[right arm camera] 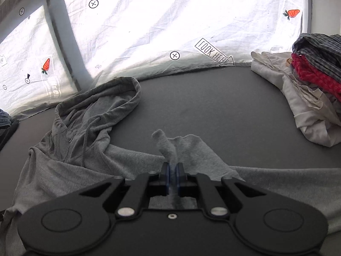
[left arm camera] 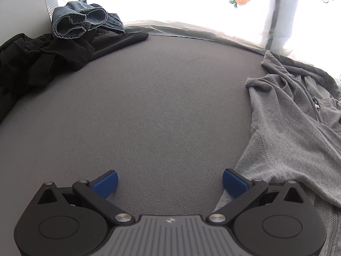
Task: Fold clothes
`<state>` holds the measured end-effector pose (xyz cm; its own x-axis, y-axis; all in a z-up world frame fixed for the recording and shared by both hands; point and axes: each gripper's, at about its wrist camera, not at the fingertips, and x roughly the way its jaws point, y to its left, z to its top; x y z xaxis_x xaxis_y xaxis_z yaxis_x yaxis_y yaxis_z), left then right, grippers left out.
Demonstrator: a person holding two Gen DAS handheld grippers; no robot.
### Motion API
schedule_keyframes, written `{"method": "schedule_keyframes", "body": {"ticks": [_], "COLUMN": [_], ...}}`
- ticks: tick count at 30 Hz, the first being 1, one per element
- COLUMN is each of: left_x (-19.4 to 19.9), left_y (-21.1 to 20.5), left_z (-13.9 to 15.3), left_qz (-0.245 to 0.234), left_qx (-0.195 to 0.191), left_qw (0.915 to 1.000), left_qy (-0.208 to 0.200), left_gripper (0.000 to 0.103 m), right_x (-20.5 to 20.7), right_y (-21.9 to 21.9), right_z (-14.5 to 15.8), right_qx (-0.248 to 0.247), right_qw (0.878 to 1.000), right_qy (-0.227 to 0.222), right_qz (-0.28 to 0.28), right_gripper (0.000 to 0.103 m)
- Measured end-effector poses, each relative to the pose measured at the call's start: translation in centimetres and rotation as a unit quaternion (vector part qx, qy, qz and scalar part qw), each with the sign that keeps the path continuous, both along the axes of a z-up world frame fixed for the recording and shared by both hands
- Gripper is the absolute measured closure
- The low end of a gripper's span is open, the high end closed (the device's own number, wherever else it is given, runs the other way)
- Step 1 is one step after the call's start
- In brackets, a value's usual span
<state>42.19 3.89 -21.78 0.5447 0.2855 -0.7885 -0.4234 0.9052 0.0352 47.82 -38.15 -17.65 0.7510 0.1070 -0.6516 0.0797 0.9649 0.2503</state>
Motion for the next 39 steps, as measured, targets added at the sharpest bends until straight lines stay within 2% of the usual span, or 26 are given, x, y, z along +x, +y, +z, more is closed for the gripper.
{"method": "schedule_keyframes", "body": {"ticks": [2, 4, 9, 13, 20, 23, 27, 32, 34, 35, 36, 38, 39], "left_x": [0.4, 0.8, 1.7, 2.1, 2.3, 2.6, 2.5, 2.4, 2.4, 2.4, 2.4, 2.3, 2.3], "left_y": [0.2, 0.3, 0.8, 1.6, 1.7, 1.8, 1.8, 1.8, 1.9, 1.9, 1.9, 1.9, 1.9], "left_z": [0.2, 0.4, 0.8, 0.7, 0.7, 0.8, 0.7, 0.7, 0.7, 0.7, 0.6, 0.6, 0.6], "left_qz": [0.000, -0.014, -0.048, -0.047, -0.083, -0.097, -0.107, -0.119, -0.124, -0.127, -0.127, -0.127, -0.127], "left_qx": [-0.007, -0.009, -0.020, -0.052, -0.046, -0.043, -0.040, -0.037, -0.036, -0.035, -0.035, -0.035, -0.035], "left_qw": [0.9999, 0.9993, 0.9958, 0.9932, 0.9909, 0.9895, 0.9890, 0.9883, 0.9880, 0.9878, 0.9878, 0.9880, 0.9881], "left_qy": [0.016, 0.034, 0.076, 0.093, 0.096, 0.098, 0.094, 0.087, 0.085, 0.084, 0.083, 0.081, 0.080], "left_gripper": [0.000, 0.000, 0.000, 0.000, 0.000, 0.000, 0.000, 0.000, 0.000, 0.000, 0.000, 0.000, 0.000], "right_x": [-0.3, -0.6, -0.4, -0.2, 0.4, 0.8, 1.9, 2.9, 3.2, 3.3, 3.3, 3.4, 3.2], "right_y": [-0.6, -0.9, 1.5, 4.3, 7.8, 9.1, 11.6, 15.2, 16.1, 16.5, 16.8, 17.2, 17.1], "right_z": [0.4, 0.7, -0.2, -1.8, -4.0, -4.4, -4.7, -5.3, -5.8, -6.1, -6.4, -6.9, -6.5], "right_qx": [0.083, 0.159, 0.287, 0.362, 0.466, 0.491, 0.502, 0.490, 0.469, 0.461, 0.461, 0.458, 0.448], "right_qw": [0.996, 0.987, 0.957, 0.932, 0.883, 0.869, 0.863, 0.868, 0.876, 0.879, 0.877, 0.874, 0.880], "right_qy": [-0.011, -0.021, -0.021, -0.003, 0.021, 0.029, 0.051, 0.084, 0.107, 0.119, 0.132, 0.156, 0.149], "right_qz": [-0.019, -0.032, -0.031, -0.034, -0.055, -0.049, -0.023, 0.014, 0.023, 0.028, 0.032, 0.041, 0.047], "right_gripper": [0.097, 0.097, 0.097, 0.097, 0.097, 0.097, 0.097, 0.096, 0.091, 0.083, 0.069, 0.060, 0.060]}}
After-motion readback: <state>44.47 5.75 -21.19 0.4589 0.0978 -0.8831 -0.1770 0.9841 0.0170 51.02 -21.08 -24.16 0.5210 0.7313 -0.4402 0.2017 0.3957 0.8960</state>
